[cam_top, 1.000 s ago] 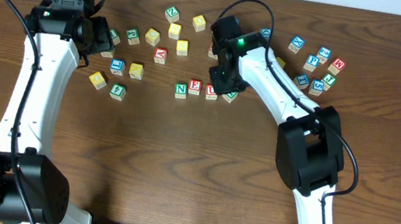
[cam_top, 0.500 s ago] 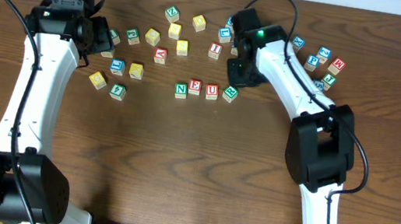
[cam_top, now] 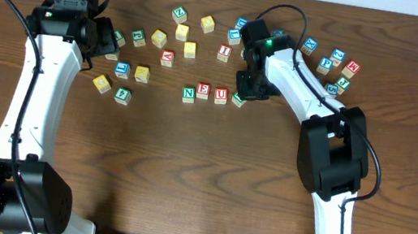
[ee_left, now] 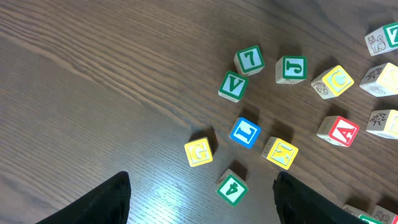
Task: Spell out NEURIPS
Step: 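Release the R block and lift the right gripper back to the arc, then lower the right gripper onto the red I block and grasp it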
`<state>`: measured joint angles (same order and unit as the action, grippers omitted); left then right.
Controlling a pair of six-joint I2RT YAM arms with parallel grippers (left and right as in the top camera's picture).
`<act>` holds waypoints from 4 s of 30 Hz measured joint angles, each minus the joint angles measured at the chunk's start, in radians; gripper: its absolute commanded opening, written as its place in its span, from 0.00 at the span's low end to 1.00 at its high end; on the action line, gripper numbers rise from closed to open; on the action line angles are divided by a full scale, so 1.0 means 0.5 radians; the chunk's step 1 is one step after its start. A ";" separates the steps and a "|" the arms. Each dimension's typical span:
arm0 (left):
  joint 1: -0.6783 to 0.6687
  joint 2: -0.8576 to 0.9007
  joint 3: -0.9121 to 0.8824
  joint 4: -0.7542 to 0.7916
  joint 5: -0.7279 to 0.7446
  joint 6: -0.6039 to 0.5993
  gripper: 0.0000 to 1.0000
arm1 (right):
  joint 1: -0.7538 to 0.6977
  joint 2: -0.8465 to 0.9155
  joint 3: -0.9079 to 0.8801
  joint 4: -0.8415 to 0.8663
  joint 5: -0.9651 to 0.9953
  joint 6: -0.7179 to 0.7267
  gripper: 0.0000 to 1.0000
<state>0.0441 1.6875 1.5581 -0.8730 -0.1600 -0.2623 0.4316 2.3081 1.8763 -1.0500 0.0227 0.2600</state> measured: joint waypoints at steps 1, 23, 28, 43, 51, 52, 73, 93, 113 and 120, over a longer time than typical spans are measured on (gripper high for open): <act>0.001 0.000 0.000 0.000 0.000 0.000 0.72 | 0.000 0.000 0.000 -0.005 -0.002 0.000 0.06; 0.000 0.000 0.000 0.000 0.000 0.000 0.72 | 0.072 0.000 0.002 -0.099 -0.034 -0.001 0.01; 0.000 0.000 0.000 0.000 0.000 0.000 0.72 | 0.028 -0.025 0.031 -0.122 -0.071 -0.005 0.11; 0.000 0.000 0.000 0.000 0.000 0.000 0.73 | -0.487 -0.575 0.120 -0.081 -0.060 0.045 0.39; 0.000 0.000 0.000 0.000 0.000 0.000 0.73 | -0.547 -0.560 0.119 -0.027 0.002 0.177 0.44; 0.000 0.000 0.000 0.000 0.000 0.000 0.73 | -0.547 -0.559 0.119 -0.024 0.031 0.201 0.44; 0.000 0.000 0.000 0.000 0.000 0.000 0.73 | -0.511 -0.538 0.119 0.075 0.157 0.406 0.50; 0.000 0.000 0.000 0.002 0.000 0.000 0.73 | -0.058 -0.305 0.141 0.856 -0.160 0.597 0.60; 0.000 0.000 0.000 0.002 0.000 0.000 0.73 | 0.179 0.233 0.321 0.993 0.192 0.716 0.56; 0.000 0.000 0.000 0.002 0.000 0.000 0.73 | 0.175 0.297 0.327 1.048 0.261 0.719 0.54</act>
<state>0.0441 1.6875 1.5581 -0.8719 -0.1600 -0.2623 0.5194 2.4565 2.0396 -0.5259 0.1532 0.6197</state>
